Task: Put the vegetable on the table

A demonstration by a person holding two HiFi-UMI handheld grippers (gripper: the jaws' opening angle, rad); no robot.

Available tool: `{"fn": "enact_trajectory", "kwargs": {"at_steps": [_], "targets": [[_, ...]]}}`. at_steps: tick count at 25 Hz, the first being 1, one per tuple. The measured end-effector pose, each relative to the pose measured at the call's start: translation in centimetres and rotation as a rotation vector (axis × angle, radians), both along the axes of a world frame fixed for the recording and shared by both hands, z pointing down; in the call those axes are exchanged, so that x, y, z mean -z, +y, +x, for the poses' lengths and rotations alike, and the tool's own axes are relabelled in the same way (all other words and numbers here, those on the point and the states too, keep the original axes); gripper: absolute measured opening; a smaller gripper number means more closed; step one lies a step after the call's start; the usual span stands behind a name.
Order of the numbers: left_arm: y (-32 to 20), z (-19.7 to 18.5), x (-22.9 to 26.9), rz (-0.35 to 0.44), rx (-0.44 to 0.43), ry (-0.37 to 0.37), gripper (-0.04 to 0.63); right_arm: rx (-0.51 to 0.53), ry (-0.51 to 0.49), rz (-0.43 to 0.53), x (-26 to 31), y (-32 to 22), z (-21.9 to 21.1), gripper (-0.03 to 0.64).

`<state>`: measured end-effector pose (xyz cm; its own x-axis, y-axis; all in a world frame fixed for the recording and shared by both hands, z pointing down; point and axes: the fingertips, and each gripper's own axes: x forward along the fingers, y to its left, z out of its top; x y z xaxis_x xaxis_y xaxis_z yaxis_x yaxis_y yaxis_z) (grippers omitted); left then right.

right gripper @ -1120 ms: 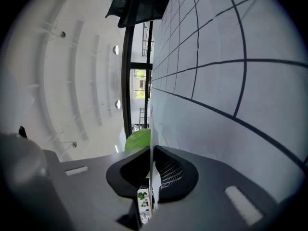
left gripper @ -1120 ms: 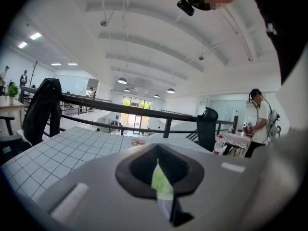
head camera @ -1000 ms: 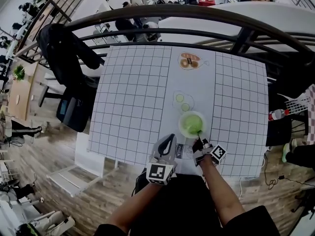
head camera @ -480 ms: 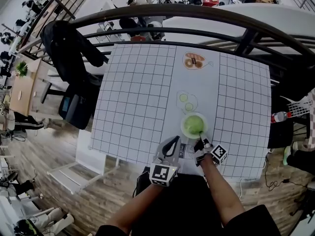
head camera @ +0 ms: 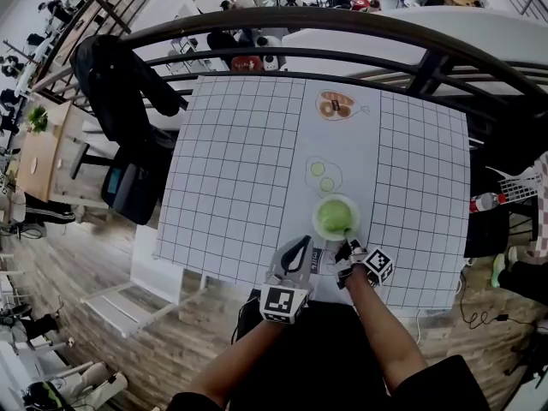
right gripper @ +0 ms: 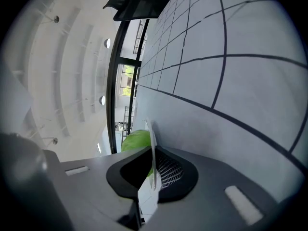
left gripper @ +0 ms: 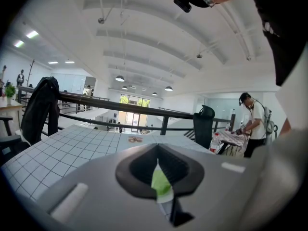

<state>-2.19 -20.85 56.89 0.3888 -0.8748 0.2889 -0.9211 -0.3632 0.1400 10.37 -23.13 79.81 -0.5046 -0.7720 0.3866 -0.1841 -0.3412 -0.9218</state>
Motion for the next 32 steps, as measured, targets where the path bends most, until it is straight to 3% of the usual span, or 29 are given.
{"fn": "enact_trajectory", "kwargs": {"at_steps": [6, 21, 26, 32], "targets": [[0.4, 0.5, -0.8, -0.039, 0.006, 0.003, 0.008, 0.080, 0.084, -0.011, 0.1, 0.6, -0.3, 0.011], [0.2, 2.2, 0.1, -0.016, -0.030, -0.004, 0.008, 0.032, 0.112, -0.089, 0.2, 2.6, 1.8, 0.021], [0.3, 2.5, -0.1, -0.018, -0.034, 0.008, 0.008, -0.004, 0.116, -0.055, 1.4, 2.9, 3.6, -0.003], [0.5, 2.8, -0.5, -0.025, -0.035, 0.015, 0.008, 0.025, 0.173, 0.036, 4.1, 1.9, 5.6, -0.003]]}}
